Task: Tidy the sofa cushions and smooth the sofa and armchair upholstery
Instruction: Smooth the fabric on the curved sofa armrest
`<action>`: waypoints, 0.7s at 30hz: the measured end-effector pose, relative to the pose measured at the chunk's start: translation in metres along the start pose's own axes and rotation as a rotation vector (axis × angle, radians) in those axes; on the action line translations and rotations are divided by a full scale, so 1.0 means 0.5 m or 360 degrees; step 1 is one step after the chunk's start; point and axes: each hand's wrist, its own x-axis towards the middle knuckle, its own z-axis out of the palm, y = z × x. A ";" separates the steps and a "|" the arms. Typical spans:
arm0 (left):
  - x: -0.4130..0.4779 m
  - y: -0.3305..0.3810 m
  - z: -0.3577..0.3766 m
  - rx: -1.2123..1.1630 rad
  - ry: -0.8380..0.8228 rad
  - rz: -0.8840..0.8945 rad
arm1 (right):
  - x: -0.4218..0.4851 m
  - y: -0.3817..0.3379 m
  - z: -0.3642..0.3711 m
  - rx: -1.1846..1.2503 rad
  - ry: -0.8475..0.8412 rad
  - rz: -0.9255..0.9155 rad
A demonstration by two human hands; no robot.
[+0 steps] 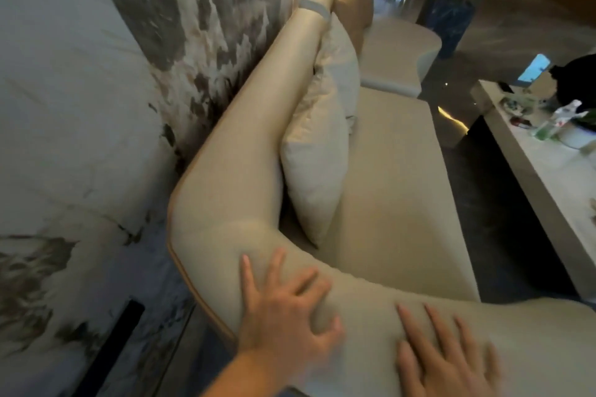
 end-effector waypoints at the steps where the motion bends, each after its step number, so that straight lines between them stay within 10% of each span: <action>1: 0.008 -0.013 -0.009 0.0022 -0.0046 -0.0016 | 0.007 -0.007 0.000 0.0127 -0.0035 0.0014; 21: 0.043 -0.043 0.003 0.0301 -0.0146 -0.0076 | 0.016 0.002 0.027 0.0062 -0.0041 -0.0133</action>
